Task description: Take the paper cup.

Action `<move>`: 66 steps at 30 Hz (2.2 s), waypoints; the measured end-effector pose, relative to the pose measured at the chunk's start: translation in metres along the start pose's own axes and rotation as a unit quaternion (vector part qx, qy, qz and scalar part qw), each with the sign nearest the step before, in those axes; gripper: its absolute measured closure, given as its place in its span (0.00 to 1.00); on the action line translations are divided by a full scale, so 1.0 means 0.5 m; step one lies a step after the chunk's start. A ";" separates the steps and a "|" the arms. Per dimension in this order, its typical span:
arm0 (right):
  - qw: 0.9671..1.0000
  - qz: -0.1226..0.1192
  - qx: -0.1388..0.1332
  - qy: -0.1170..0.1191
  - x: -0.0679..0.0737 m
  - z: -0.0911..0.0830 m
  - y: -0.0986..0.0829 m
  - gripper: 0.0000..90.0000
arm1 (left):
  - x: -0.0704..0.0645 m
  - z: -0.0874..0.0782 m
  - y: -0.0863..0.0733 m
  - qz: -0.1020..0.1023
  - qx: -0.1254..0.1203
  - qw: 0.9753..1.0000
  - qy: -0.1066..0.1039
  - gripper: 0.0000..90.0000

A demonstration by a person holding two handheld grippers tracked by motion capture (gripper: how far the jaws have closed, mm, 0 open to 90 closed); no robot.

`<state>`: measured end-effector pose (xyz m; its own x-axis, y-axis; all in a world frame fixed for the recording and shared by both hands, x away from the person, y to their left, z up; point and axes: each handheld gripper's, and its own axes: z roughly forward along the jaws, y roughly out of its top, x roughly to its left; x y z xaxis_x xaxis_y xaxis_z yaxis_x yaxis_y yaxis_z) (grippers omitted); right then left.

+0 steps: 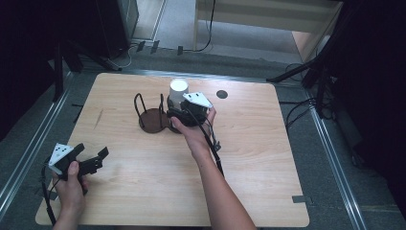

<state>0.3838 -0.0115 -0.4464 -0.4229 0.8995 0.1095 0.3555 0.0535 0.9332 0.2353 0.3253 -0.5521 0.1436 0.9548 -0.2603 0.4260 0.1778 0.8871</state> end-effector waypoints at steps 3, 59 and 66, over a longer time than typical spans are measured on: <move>1.000 -0.010 -0.002 -0.008 0.008 0.007 -0.002 0.24 | 0.001 0.000 0.000 -0.002 0.001 1.000 0.001 0.02; 0.999 -0.003 -0.031 -0.031 0.011 0.052 0.020 0.31 | 0.011 0.000 0.001 -0.021 -0.003 1.000 -0.008 0.02; 0.998 -0.004 -0.049 -0.025 0.015 0.039 0.044 0.34 | 0.011 0.000 0.001 -0.022 -0.004 1.000 -0.008 0.02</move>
<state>0.4044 0.0049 -0.4318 -0.3832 0.9196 0.0863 0.2667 0.0208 0.9636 0.2363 0.3305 -0.5532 0.1396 0.9421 -0.3048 0.4246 0.2211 0.8780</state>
